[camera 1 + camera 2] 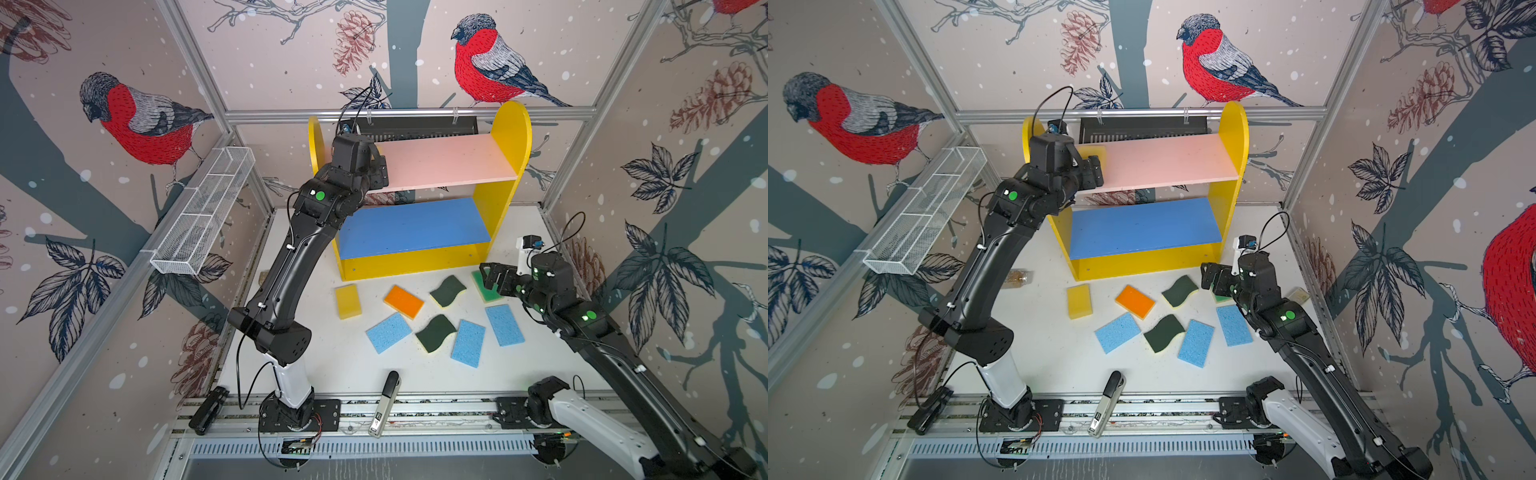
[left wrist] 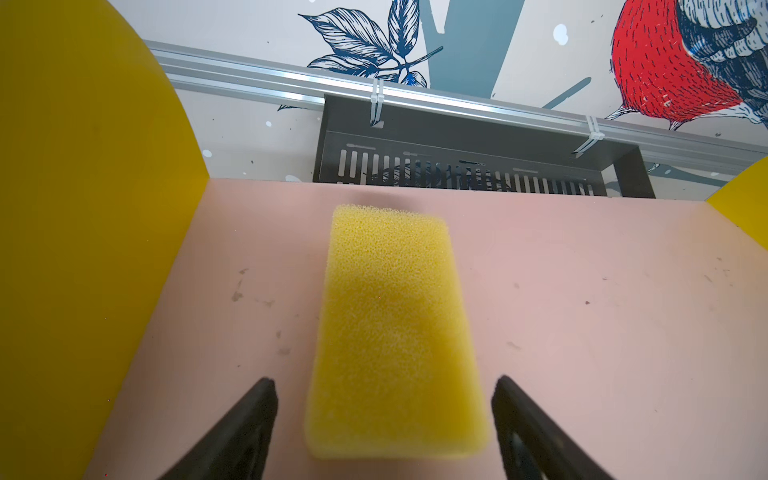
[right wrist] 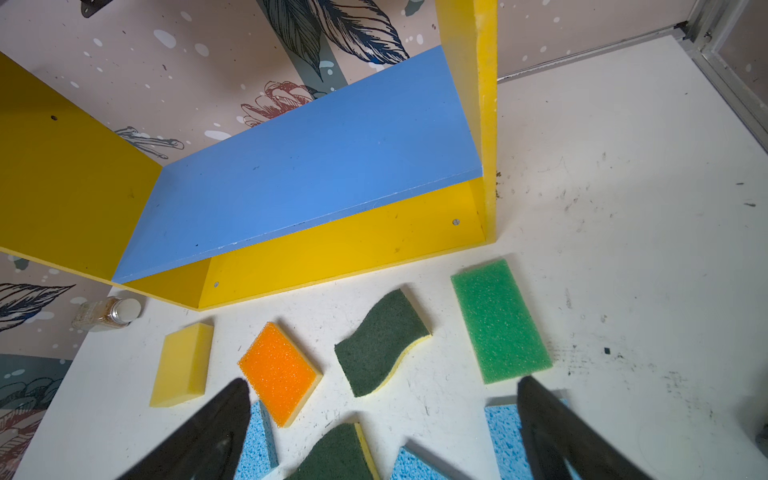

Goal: Place and organize the cleaning sponges onto the shelf
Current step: 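Withdraw the left gripper from the shelf while the right gripper moves toward the green sponge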

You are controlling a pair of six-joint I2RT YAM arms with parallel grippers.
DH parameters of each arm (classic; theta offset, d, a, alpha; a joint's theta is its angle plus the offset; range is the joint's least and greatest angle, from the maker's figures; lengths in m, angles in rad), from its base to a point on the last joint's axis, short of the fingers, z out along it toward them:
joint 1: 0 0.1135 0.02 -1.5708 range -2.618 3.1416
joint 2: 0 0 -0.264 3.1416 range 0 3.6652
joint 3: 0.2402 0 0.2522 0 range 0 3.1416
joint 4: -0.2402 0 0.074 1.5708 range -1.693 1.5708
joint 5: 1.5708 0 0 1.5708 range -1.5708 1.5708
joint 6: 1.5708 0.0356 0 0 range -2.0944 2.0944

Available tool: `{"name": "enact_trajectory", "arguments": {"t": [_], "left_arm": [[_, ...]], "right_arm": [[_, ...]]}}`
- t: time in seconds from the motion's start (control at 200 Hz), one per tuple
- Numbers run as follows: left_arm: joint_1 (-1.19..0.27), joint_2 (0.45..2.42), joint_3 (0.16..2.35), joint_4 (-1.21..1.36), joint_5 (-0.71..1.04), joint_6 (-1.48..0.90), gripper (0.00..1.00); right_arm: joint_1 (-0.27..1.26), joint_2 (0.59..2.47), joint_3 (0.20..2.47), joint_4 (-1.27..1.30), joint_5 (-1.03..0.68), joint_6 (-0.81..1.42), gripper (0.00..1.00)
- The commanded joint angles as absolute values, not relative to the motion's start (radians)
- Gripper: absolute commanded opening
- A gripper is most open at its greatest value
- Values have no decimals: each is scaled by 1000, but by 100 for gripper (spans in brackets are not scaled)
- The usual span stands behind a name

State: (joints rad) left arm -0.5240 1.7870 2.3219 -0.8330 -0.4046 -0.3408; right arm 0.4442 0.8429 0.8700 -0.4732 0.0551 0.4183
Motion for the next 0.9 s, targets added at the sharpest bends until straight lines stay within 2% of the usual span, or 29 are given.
{"name": "enact_trajectory", "arguments": {"t": [0.0, 0.44, 0.63, 0.895], "left_arm": [[-522, 1759, 2305, -825, -400, -341, 81], [-524, 1581, 2145, -801, -340, -331, 79], [-530, 1453, 1999, -764, -282, -318, 79], [-539, 1286, 1801, -769, -293, -327, 78]], "right_arm": [[448, 836, 873, -472, 67, 428, 100], [467, 838, 872, -485, 67, 451, 99], [490, 834, 859, -487, 71, 477, 99], [549, 831, 826, -490, 83, 527, 100]]}}
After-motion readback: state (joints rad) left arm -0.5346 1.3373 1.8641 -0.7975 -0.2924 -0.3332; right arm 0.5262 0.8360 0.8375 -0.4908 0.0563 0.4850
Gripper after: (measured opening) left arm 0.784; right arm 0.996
